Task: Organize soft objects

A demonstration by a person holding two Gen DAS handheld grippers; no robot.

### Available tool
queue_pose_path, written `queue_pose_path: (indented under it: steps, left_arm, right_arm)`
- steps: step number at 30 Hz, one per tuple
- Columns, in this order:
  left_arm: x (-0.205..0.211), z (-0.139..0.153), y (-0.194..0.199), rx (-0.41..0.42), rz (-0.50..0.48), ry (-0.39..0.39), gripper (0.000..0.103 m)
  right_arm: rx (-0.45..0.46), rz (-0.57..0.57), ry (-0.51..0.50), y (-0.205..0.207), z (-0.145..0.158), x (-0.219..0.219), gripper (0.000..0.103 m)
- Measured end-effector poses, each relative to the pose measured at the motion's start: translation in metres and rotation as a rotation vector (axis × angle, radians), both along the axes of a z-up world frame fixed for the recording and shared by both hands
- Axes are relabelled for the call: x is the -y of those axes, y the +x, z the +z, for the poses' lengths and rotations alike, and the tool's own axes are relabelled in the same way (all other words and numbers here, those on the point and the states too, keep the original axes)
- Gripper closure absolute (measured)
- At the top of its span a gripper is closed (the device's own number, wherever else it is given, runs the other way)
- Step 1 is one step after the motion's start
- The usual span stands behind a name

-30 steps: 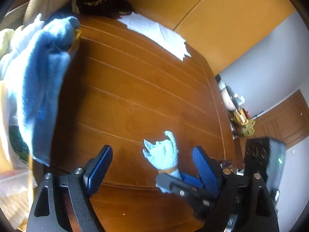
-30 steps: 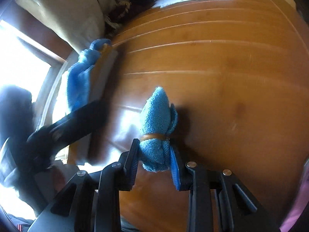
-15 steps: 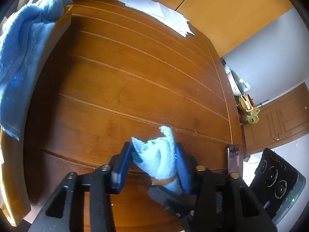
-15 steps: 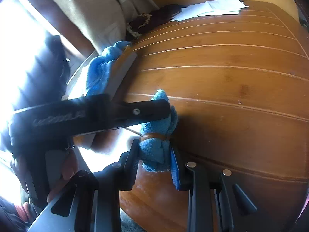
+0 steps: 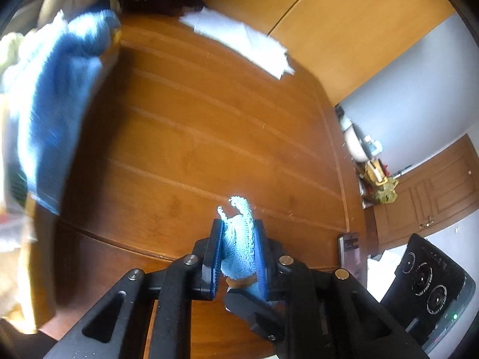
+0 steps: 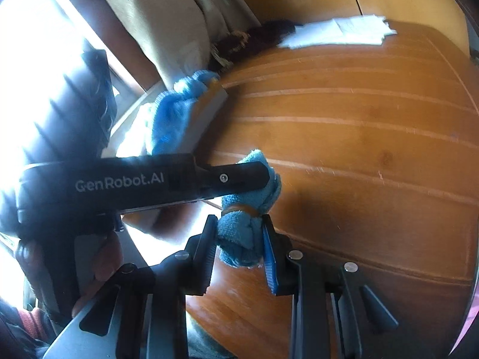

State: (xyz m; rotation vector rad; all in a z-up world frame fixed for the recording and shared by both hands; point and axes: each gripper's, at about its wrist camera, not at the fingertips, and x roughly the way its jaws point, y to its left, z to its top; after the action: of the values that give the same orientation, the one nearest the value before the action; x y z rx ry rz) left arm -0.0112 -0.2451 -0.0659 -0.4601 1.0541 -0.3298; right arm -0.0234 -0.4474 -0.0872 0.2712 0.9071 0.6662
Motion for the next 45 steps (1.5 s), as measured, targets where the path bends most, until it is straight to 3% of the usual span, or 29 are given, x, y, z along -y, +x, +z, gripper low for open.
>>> queue_pose_path:
  steps: [4,11,14,19,22,24,25,26,30,34,39,42,45]
  left_arm:
    - [-0.032,0.030,-0.006,0.070,0.055,0.009,0.085]
    - [-0.120,0.076,0.000,0.196,0.223,0.068,0.085]
    - [-0.154,0.076,0.013,0.211,0.261,0.081,0.085]
    - [-0.196,0.049,0.037,0.146,0.288,0.024,0.084]
    - [-0.197,0.042,0.040,0.161,0.271,0.014,0.073]
    - [-0.199,0.043,0.033,0.176,0.288,0.016,0.056]
    - [-0.198,0.047,0.029,0.196,0.292,0.021,0.044]
    - [-0.197,0.052,0.023,0.228,0.312,0.040,0.035]
    - [-0.190,0.067,0.004,0.322,0.371,0.121,0.024]
    - [-0.182,0.072,-0.015,0.336,0.398,0.193,0.023]
    - [-0.177,0.071,-0.044,0.378,0.534,0.383,0.023]
    - [-0.182,0.064,-0.060,0.348,0.621,0.433,0.023]
    - [-0.184,0.060,-0.074,0.302,0.638,0.509,0.023]
  right_arm:
    - [0.049,0.052,0.021,0.002,0.025,-0.021,0.076]
    - [0.148,0.189,0.031,0.025,0.075,-0.110,0.076]
    - [0.145,0.237,0.032,0.043,0.084,-0.150,0.075]
    - [0.094,0.237,-0.015,0.072,0.068,-0.196,0.075]
    - [0.059,0.194,-0.040,0.080,0.060,-0.203,0.064]
    - [0.065,0.159,-0.043,0.077,0.060,-0.201,0.038]
    - [0.072,0.150,-0.046,0.075,0.061,-0.200,0.036]
    - [0.082,0.141,-0.049,0.072,0.062,-0.199,0.036]
    - [0.101,0.110,-0.058,0.059,0.069,-0.194,0.033]
    - [0.116,0.092,-0.057,0.046,0.073,-0.189,0.032]
    - [0.156,0.093,-0.084,0.024,0.076,-0.185,0.032]
    - [0.169,0.062,-0.106,0.011,0.071,-0.176,0.032]
    - [0.156,0.053,-0.109,0.002,0.068,-0.170,0.032]
